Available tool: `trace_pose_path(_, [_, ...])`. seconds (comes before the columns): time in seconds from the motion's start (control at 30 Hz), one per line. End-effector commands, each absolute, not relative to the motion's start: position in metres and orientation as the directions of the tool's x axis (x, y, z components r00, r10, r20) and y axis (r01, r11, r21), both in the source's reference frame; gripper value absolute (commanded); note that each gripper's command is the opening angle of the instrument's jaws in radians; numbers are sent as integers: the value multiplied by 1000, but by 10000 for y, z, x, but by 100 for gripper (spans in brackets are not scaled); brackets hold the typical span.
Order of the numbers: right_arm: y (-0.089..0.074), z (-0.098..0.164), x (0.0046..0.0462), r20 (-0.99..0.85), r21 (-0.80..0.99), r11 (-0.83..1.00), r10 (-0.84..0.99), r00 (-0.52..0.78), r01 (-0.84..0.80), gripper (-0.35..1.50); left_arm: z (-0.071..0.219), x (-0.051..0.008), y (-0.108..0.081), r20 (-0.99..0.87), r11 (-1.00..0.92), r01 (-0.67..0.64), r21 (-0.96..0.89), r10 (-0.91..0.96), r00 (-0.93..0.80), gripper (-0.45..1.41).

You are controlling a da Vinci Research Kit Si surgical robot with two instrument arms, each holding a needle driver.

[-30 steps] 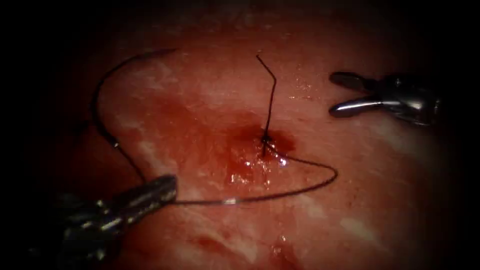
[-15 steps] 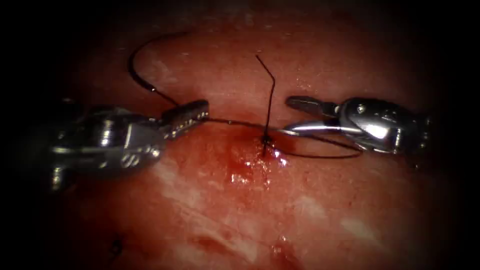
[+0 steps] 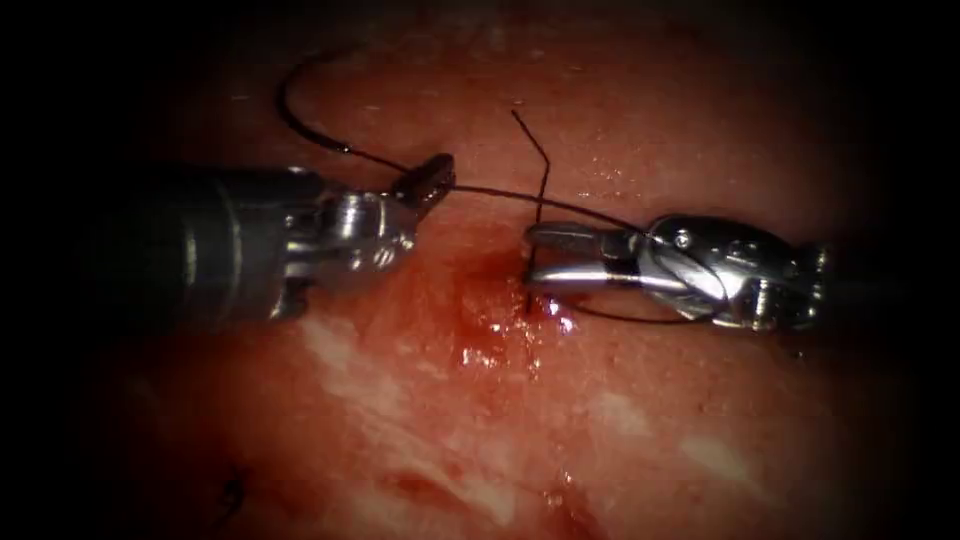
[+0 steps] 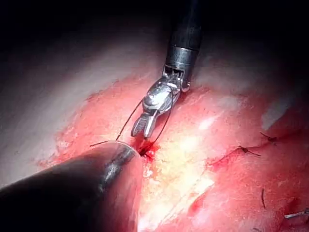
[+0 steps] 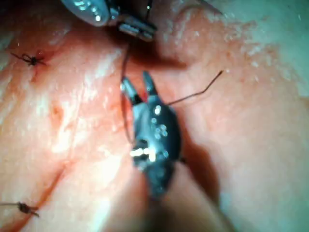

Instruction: Wound Closure

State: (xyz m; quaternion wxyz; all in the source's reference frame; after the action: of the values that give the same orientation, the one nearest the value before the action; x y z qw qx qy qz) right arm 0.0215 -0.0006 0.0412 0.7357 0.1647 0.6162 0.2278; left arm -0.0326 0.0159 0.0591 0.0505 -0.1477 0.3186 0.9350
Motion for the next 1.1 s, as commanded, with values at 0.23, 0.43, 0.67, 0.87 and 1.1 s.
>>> trace_pose_path(0.23, [-16,414,243,-836,524,838,540,99,-150,17,650,-341,142,-250,-793,-162,587,14,-968,-45])
trace_pose_path(0.43, [-13,411,264,-839,515,821,542,53,-248,17,662,-350,130,-233,-801,-163,576,31,-972,-45])
trace_pose_path(0.67, [3,416,260,-782,489,726,610,126,-484,12,644,-352,112,-246,-806,-163,569,23,-969,-45])
trace_pose_path(0.87, [15,430,253,-669,477,634,711,216,-609,14,632,-353,105,-255,-809,-165,564,20,-967,-45])
trace_pose_path(1.1, [28,444,245,-586,429,559,770,252,-710,24,629,-352,107,-260,-812,-171,559,25,-965,-45])
